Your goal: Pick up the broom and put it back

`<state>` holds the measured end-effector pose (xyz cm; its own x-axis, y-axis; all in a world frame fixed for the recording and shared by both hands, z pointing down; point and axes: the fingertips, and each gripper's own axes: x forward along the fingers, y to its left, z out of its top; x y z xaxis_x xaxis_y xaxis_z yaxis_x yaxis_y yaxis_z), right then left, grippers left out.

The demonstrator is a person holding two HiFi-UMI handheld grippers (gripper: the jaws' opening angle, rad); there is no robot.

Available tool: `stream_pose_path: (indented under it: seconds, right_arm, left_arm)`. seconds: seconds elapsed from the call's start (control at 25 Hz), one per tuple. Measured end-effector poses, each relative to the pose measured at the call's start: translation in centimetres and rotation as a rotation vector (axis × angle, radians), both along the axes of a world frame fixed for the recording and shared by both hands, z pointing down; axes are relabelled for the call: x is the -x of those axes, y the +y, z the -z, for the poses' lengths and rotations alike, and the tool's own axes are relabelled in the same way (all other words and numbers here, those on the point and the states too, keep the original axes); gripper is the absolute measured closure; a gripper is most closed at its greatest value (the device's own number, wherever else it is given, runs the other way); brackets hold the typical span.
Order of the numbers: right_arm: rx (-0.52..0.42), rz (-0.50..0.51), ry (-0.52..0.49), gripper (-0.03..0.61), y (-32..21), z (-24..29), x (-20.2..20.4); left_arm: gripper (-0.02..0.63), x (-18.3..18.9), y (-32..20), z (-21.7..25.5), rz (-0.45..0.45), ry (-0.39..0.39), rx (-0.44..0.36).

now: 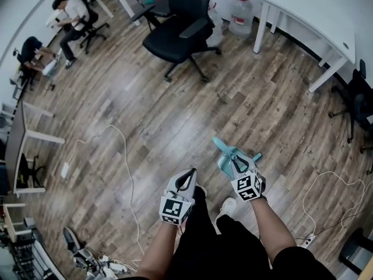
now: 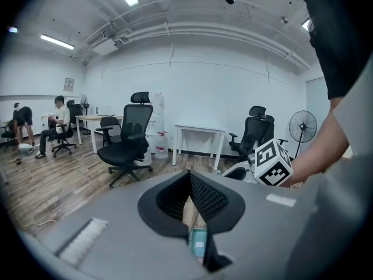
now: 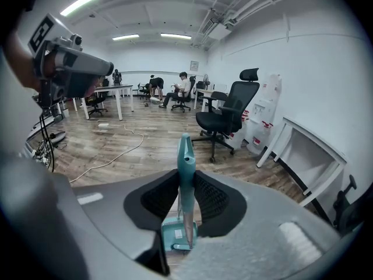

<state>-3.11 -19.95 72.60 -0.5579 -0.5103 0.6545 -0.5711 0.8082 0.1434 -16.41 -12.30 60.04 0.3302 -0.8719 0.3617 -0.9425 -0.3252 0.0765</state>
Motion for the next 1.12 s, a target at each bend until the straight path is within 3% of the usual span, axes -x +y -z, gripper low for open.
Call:
stream_pose_path:
  seconds: [0.84,1.12]
  right_arm:
    - [-0.014,-0.044,-0.043,0.491,4.0,1.1,-6.2]
    - [-0.031,-0.069,-0.059,0.491,4.5,1.7,-8.4]
  left_arm:
    - [0.597,-4.8,2.1,-0.4,-0.051,0.05,0.015]
    - [0.597,-6.2,2.2,0.5,-0.083,0.027,-0.013]
